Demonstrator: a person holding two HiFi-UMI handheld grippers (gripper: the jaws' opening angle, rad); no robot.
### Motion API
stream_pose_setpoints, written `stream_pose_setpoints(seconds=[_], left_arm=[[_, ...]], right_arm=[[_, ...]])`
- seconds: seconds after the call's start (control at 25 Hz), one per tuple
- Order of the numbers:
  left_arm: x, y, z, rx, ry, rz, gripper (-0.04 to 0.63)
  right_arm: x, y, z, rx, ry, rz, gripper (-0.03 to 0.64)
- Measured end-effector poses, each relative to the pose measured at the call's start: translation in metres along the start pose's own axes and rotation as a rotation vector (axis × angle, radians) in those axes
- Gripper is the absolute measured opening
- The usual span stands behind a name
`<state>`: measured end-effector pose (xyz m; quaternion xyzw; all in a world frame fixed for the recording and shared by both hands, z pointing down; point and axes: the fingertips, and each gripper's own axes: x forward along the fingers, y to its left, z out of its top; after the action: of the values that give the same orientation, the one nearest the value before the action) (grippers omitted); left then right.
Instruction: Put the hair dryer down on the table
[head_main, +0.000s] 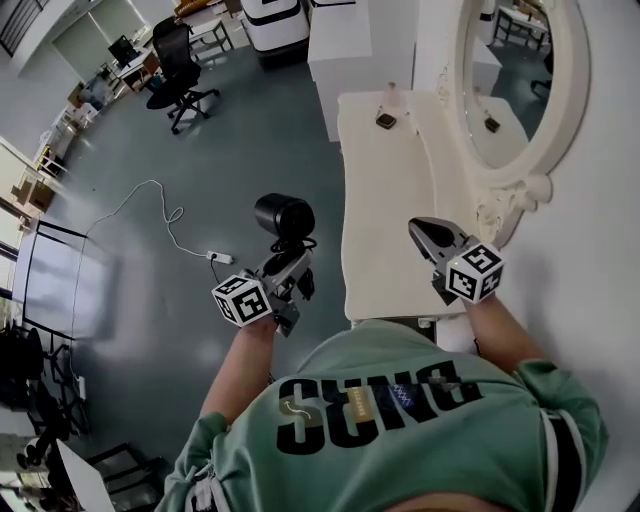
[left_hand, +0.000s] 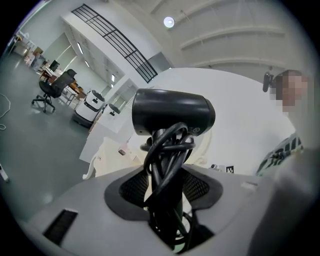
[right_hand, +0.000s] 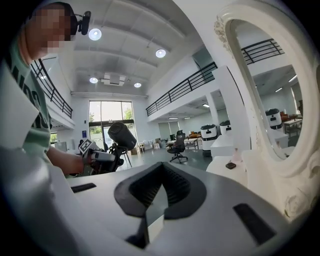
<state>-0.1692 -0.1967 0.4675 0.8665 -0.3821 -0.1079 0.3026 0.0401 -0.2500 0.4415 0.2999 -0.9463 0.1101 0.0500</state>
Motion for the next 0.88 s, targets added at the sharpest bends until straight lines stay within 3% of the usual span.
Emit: stream_pose_setpoints(seconds=[0.48,0.88], left_arm=[[0.010,0.045,0.017,-0.026,0.082,0.009,0.192],[0.104,0.063,0.032,-0.013,0.211,-0.014,0.192]], right_arm=[[0.018,-0.020,-0.004,0.024,0.023,-0.086,-0.006],[0.018,-0.065,-0.004,0.005,0.021,-0.166,-0.006]])
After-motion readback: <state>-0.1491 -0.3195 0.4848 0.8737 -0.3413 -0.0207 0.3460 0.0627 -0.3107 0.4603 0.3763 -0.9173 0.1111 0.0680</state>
